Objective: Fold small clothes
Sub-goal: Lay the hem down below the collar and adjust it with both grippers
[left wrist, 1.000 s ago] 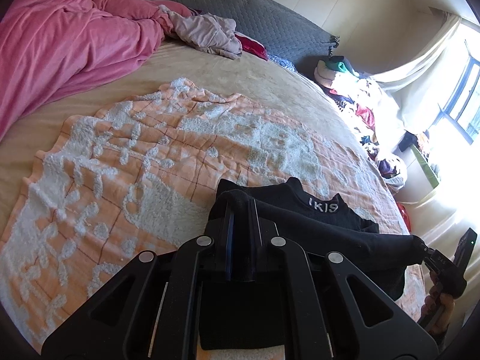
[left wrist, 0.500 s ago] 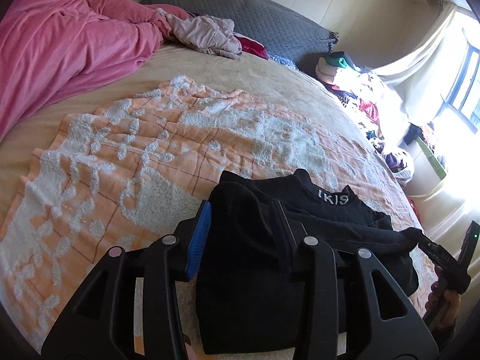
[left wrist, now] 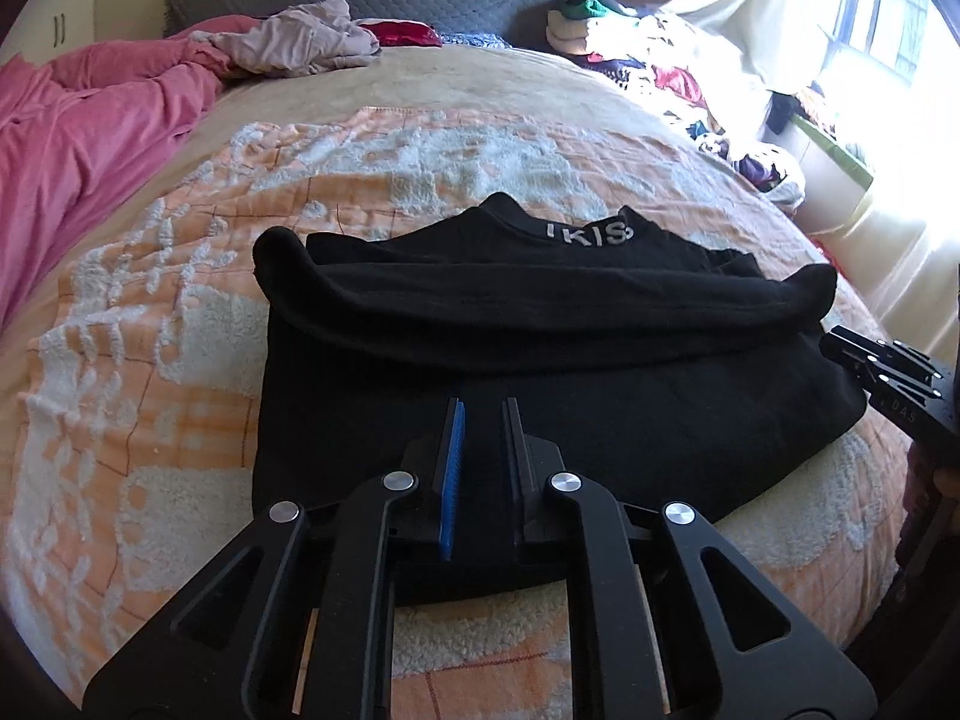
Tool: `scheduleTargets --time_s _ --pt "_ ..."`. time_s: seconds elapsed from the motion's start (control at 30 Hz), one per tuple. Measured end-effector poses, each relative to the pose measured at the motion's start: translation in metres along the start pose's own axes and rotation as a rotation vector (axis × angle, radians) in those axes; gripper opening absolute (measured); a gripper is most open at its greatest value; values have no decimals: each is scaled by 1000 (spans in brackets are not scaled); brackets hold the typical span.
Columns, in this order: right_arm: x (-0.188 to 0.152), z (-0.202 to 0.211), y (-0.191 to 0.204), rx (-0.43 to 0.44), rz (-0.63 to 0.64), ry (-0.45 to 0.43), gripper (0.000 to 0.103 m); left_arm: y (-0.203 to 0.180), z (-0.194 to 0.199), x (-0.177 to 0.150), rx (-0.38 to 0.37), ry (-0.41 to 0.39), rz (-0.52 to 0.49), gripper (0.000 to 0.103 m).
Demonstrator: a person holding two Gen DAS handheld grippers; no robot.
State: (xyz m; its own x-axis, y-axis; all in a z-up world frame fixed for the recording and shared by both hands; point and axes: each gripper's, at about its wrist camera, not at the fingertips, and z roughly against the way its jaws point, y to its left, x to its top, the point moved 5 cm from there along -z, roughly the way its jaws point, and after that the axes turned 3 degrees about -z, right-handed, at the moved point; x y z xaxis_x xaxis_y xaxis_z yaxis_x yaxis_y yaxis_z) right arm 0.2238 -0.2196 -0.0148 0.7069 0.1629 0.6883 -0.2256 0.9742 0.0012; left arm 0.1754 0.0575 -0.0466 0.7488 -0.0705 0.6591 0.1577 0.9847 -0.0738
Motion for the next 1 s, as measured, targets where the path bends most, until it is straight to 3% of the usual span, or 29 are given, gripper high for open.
scheduleTargets --time_s 0.13,0.47,0.83,1.0 --pt "-7 -19 -9 -38 -17 59 23 7 -10 -3 21 22 0 6" --pt "24 -57 -10 -35 -8 60 23 15 -44 24 65 41 -78 7" --pt "63 -76 -32 -28 -97 14 23 53 -48 59 61 -35 47 7" --pt "72 -79 -50 -62 -133 -10 24 83 -42 65 75 -56 132 17"
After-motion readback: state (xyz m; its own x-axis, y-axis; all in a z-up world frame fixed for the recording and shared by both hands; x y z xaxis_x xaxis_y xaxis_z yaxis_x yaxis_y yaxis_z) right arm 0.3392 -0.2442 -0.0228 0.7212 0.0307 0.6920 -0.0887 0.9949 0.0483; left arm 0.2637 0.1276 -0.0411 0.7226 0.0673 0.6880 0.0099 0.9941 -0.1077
